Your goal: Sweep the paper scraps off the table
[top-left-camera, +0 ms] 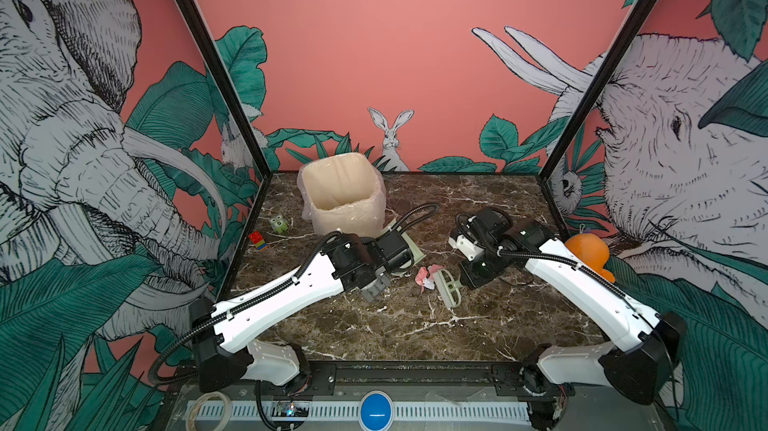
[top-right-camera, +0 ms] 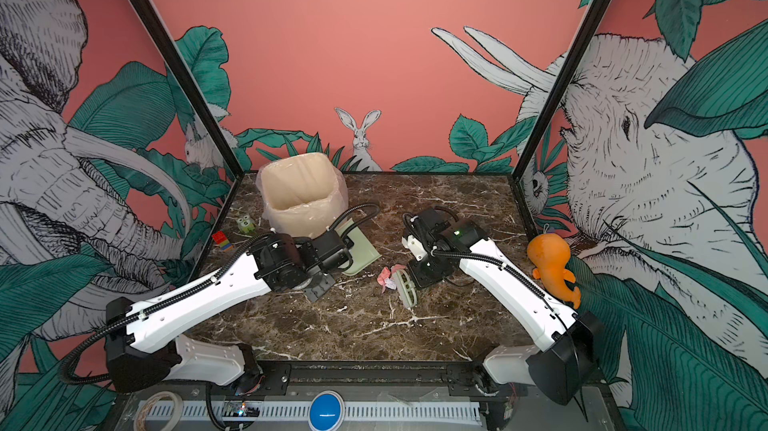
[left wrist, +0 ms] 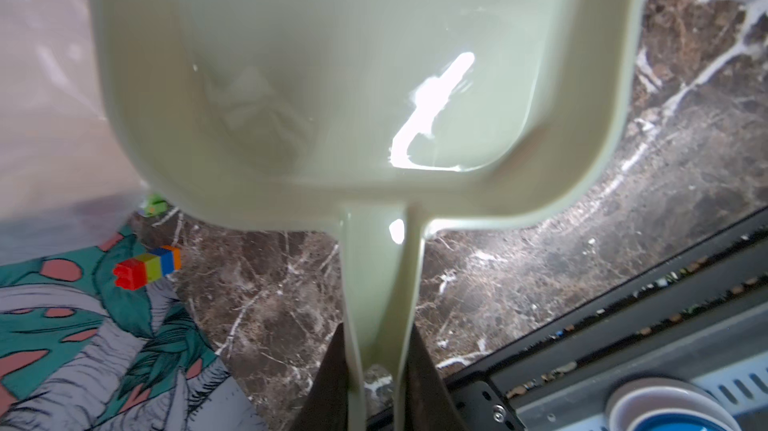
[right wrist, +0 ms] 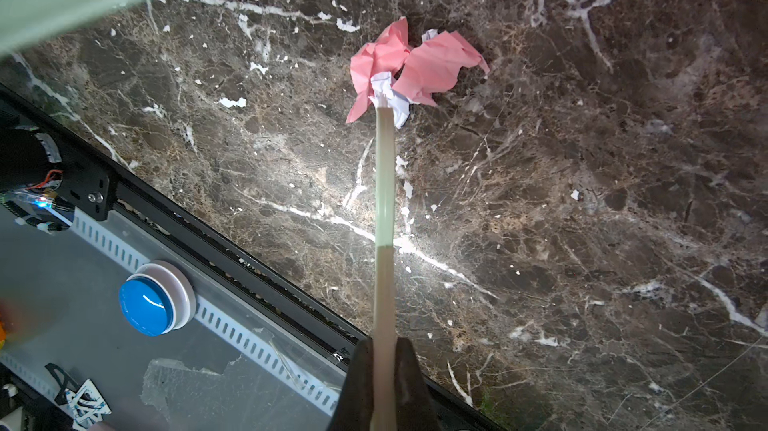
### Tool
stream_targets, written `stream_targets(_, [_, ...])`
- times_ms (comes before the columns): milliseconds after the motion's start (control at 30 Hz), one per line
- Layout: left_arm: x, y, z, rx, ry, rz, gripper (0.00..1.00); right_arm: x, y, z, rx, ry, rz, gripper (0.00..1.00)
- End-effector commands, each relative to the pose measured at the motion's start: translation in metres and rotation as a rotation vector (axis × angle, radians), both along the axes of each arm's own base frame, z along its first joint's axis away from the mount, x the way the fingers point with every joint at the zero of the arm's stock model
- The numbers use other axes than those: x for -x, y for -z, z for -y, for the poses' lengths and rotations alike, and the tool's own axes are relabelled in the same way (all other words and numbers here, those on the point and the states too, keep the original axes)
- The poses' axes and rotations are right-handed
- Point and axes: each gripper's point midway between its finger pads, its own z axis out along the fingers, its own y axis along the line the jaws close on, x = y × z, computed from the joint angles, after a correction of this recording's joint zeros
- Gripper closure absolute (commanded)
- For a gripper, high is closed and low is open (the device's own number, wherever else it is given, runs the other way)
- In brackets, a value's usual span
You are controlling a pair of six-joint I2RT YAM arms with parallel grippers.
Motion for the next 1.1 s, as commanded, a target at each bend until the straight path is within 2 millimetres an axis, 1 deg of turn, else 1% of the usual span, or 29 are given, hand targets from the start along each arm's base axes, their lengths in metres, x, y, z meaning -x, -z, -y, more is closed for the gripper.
stream_targets(0, [0.017, 0.01, 0.006, 0.11, -0.056, -0.054, 1.0, 0.002, 0.001, 0.005, 0.052, -0.038, 0.007, 1.0])
stream_targets(233, [0.037, 0.051, 0.004, 0.139, -0.083, -0.156, 1.0, 0.002, 0.011, 0.005, 0.128, -0.077, 0.004, 1.0])
stream_targets(300, [0.041, 0.059, 0.003, 0.135, -0.086, -0.172, 1.0, 0.002, 0.013, 0.009, 0.161, -0.083, 0.005, 1.0])
stream_targets(400, [0.046, 0.066, 0.0, 0.125, -0.087, -0.189, 1.0, -0.001, 0.013, 0.018, 0.211, -0.075, 0.027, 1.0])
stream_targets(433, [0.048, 0.068, 0.0, 0.126, -0.086, -0.195, 1.0, -0.003, 0.013, 0.022, 0.233, -0.072, 0.04, 1.0])
stream_targets(500, [0.052, 0.075, 0.001, 0.128, -0.078, -0.22, 1.0, -0.013, 0.006, 0.023, 0.254, -0.068, 0.074, 1.0])
stream_targets(567, [0.056, 0.083, 0.003, 0.125, -0.072, -0.243, 1.0, -0.022, 0.003, 0.024, 0.288, -0.072, 0.096, 1.0])
stream_targets(733, [0.063, 0.102, 0.006, 0.113, -0.062, -0.296, 1.0, -0.044, 0.001, 0.019, 0.318, -0.082, 0.125, 1.0])
stream_targets(833, [0.068, 0.111, 0.007, 0.116, -0.058, -0.321, 1.0, -0.055, 0.002, 0.017, 0.335, -0.095, 0.128, 1.0])
stream_targets(967, [0.072, 0.123, 0.008, 0.109, -0.056, -0.353, 1.0, -0.064, 0.006, 0.017, 0.359, -0.115, 0.121, 1.0])
stream_targets(1067, [0.074, 0.129, 0.009, 0.105, -0.048, -0.366, 1.0, -0.071, 0.013, 0.018, 0.383, -0.123, 0.104, 1.0])
